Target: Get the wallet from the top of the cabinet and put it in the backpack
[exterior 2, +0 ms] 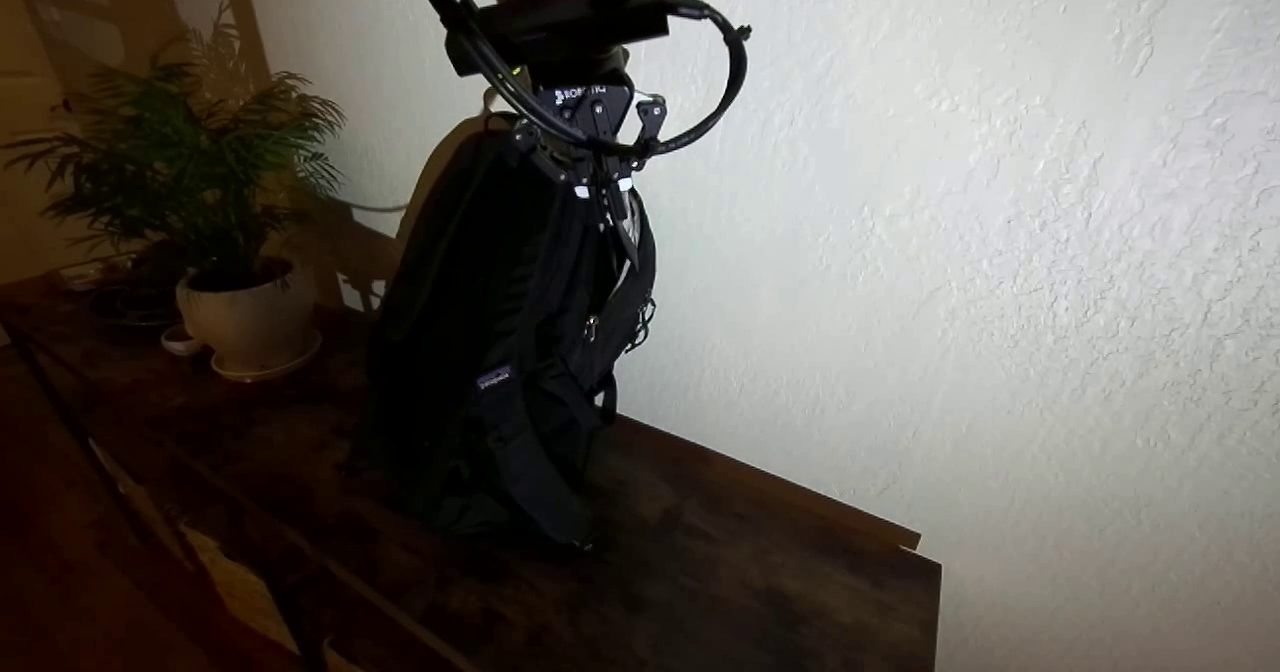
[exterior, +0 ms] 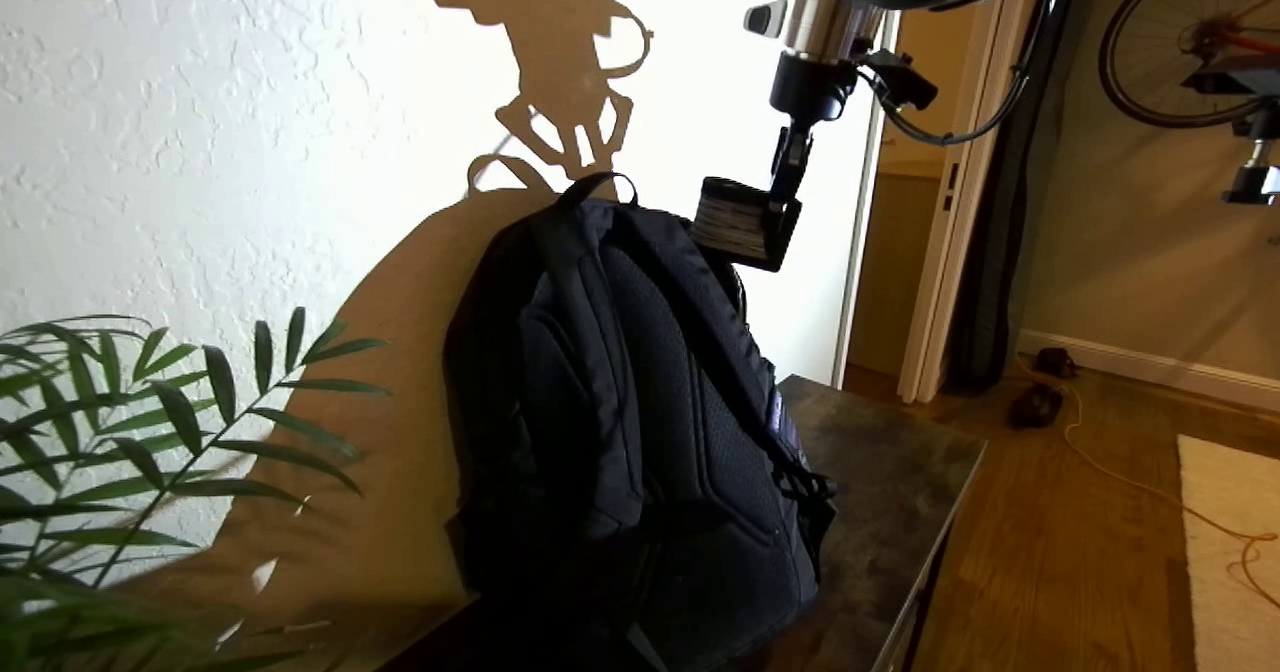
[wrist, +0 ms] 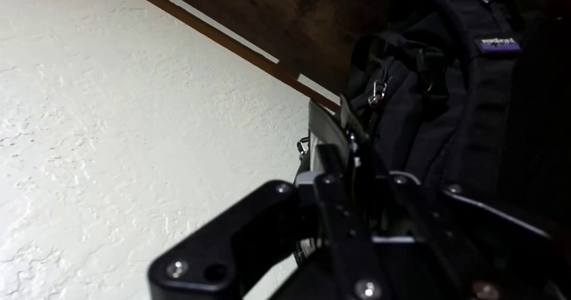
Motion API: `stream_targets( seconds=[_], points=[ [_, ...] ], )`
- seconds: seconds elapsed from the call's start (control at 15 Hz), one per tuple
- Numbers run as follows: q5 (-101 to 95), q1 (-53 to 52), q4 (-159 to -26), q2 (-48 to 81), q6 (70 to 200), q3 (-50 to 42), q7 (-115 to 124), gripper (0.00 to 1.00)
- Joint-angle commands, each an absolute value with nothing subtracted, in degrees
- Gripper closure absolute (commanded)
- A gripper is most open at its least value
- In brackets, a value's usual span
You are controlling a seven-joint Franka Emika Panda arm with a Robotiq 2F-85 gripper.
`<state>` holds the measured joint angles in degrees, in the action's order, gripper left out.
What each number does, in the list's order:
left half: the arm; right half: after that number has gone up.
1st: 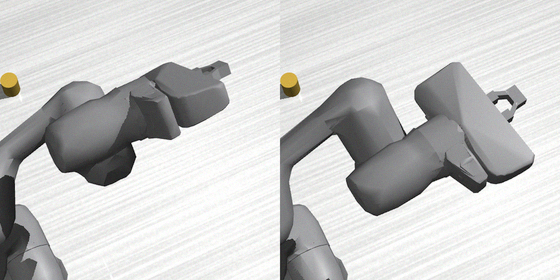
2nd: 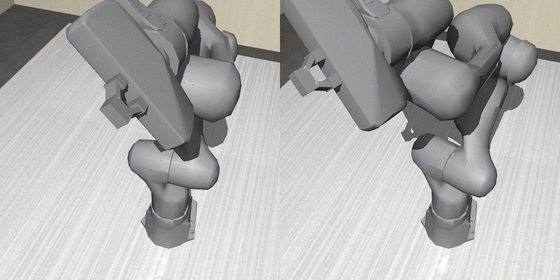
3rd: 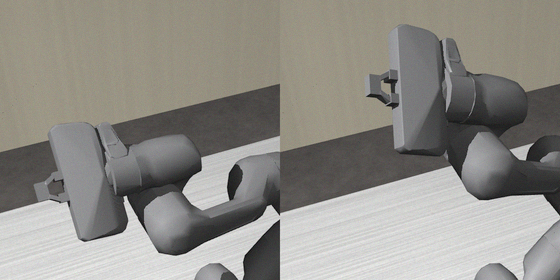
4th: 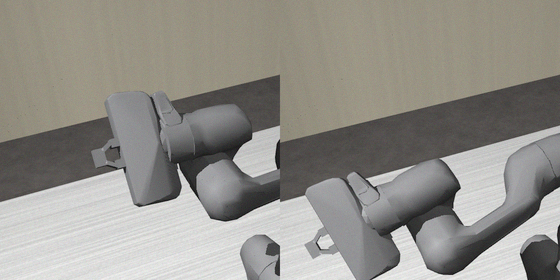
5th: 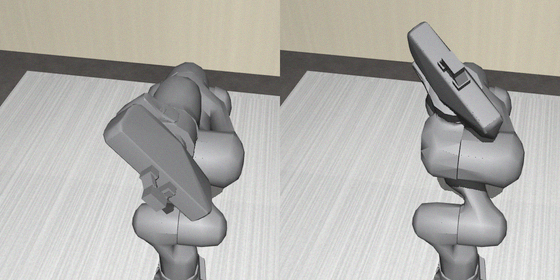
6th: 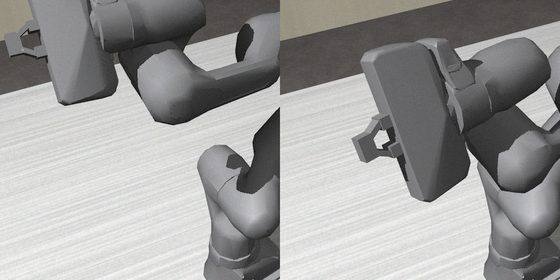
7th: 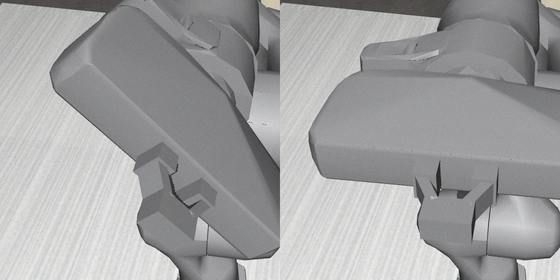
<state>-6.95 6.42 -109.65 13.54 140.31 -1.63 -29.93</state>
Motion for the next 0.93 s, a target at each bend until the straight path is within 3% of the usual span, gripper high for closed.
stream_targets(
  seconds=[0.0,0.87],
  points=[
    [-7.68,5.49,-106.29,16.17,137.68,-0.73,-29.00,0.96],
    [-4.34,6.37,-100.22,22.62,138.27,4.29,-34.65,0.96]
  ],
)
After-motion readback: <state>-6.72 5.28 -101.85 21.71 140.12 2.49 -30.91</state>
